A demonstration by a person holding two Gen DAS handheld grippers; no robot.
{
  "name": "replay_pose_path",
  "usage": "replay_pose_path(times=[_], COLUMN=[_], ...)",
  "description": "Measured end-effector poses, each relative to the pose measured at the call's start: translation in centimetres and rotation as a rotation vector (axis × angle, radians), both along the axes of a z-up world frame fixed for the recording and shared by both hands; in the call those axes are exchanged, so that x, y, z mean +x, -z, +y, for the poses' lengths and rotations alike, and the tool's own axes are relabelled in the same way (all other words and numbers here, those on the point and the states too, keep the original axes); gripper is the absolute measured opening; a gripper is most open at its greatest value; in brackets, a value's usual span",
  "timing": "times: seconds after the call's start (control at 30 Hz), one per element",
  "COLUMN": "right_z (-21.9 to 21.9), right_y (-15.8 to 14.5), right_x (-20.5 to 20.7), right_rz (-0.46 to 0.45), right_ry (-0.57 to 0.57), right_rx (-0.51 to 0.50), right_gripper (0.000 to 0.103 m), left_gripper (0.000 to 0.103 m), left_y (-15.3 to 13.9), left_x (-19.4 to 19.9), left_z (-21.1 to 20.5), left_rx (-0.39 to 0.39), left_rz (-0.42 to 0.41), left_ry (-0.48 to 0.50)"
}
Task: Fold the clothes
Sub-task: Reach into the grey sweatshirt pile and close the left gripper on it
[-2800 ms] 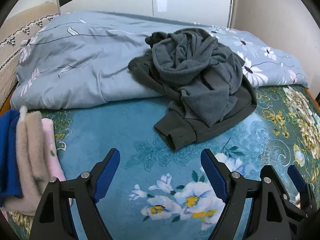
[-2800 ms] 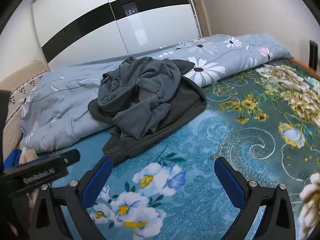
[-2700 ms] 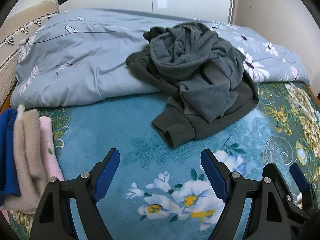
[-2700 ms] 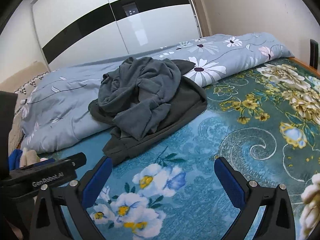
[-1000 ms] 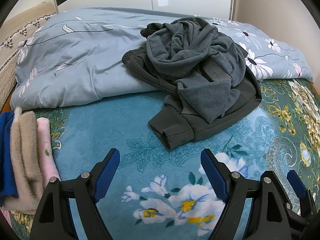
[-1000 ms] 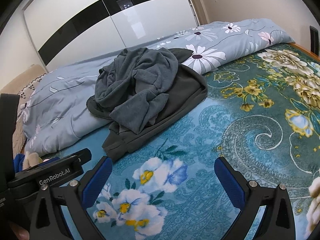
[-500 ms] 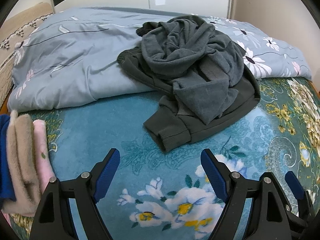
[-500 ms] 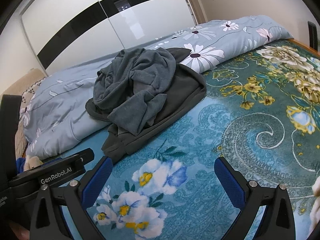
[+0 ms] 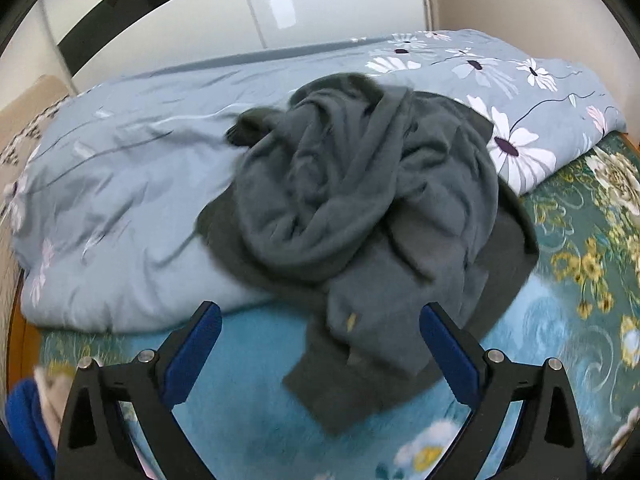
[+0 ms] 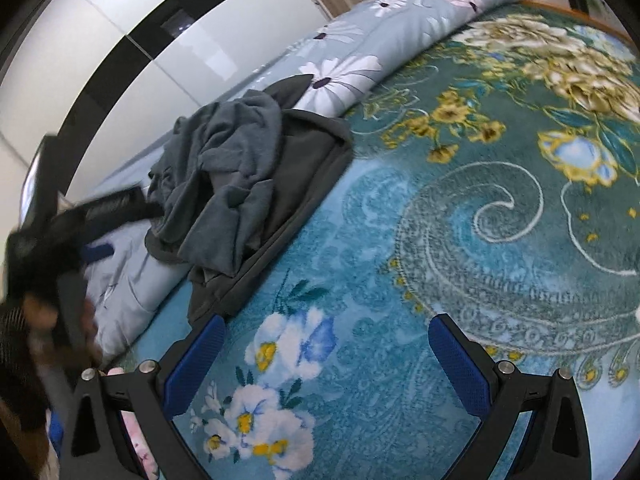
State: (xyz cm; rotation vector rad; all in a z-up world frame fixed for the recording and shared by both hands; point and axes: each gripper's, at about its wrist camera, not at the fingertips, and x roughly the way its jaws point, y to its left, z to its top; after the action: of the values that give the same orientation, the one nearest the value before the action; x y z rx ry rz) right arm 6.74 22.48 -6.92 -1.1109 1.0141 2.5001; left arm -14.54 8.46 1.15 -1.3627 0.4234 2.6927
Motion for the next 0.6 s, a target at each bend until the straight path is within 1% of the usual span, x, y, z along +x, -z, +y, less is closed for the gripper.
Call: replay_pose_path(times=[0.07,0.17,0.23,0.33,0.37,0.4,0.43,0.47,0.5,0.53,0.57,0.6], right_z=[0.2,0.4,0.6,0.9,1.1,1.2,1.3,1.4,1.5,1.5,1.5,1.5], right_y=[0.1,0.3,0.4,0.7,0.8,1.0,1.2,1.4,1.7,2.0,2.2,2.4], right_x=[0.1,0.2,0.3,0.4,0.5,0.5,0.5,0.4,0.4,0.3,0.3,0.2], right_rz=[-0.001,-0.006,-0.008,-0.01,-0.012,-0.016,-0.021,-0.028,-0.038,-0.048,-0.056,-0.064], right_ry=[0.006,0.011,0.016,0.027,0.032,0.036,0.038,0.039,0.04,0.04,0.038,0.036], right_rx=[-0.01,-0.017,-0.021,-0.026,-0.028,-0.032,-0.035,-0.037,-0.04,-0.042,-0.045,-0.048], right_gripper=[0.103,0.103,0.103,0.103,0.103,0.103,0.103,0.103,0.103,0.103,0.103,0.103], left_gripper=[0.099,0.099,0.099,0.098,0.095,0.091,0.081,0.068,0.059,0.041,0.033,0.027], left_y=[0.2,1.1,1.8,2.5,2.7,3.1,3.5,3.9,4.3,4.9,5.1,5.0], left_x=[-1.6,-3.5,-5.0,-6.8,-7.2,-7.5,-7.8,-8.1,-8.5,-8.6,-8.5,-8.2], left_z=[1.6,3.6,4.7,5.6,5.9,6.2,6.5,6.9,7.2,7.5,7.7,7.9], left_rx=[-0.005,0.025,0.048,0.103,0.114,0.108,0.099,0.091,0.082,0.054,0.045,0.037], left_rz=[-0.007,-0.057,-0.1,-0.135,-0.142,-0.154,-0.167,-0.18,-0.193,-0.208,-0.205,-0.189], left_ry=[0.022,0.049,0.039,-0.004,-0.013,-0.026,-0.039,-0.053,-0.067,-0.08,-0.076,-0.065])
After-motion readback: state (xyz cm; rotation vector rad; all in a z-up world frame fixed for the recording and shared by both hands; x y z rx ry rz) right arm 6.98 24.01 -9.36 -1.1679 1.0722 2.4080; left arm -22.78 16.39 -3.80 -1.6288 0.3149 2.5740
